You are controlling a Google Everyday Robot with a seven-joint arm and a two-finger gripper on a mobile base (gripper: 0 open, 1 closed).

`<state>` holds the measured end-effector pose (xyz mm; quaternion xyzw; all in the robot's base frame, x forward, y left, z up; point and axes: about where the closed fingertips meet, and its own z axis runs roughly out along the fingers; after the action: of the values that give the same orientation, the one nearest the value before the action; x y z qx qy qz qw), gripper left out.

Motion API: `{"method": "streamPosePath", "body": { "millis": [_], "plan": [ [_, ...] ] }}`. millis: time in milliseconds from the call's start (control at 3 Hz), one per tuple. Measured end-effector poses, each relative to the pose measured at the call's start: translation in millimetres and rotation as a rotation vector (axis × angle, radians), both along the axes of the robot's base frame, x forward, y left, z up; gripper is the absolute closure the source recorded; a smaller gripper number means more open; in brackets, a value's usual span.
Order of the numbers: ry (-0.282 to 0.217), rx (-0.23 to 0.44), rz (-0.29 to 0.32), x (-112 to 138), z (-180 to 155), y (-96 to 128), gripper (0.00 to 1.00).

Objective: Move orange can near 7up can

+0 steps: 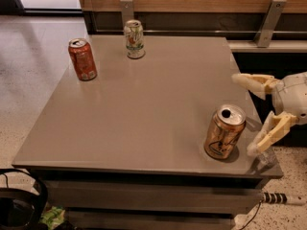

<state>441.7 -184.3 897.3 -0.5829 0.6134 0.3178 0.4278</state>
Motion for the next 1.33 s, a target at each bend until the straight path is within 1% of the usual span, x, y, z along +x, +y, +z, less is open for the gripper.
{"method": "streamPosePath", "body": {
  "millis": [333,667,1000,1333],
  "plan": [
    [0.000,0.053,0.012,3.3,-10.9,4.0,0.00],
    [-0.017,0.113,0.023,-0.8,-13.6,3.0,0.00],
    [-0.022,0.124,0.024,-1.5,-13.3,2.6,0.00],
    [-0.017,0.139,0.041,-1.7,-10.0,7.7,0.00]
  ]
}}
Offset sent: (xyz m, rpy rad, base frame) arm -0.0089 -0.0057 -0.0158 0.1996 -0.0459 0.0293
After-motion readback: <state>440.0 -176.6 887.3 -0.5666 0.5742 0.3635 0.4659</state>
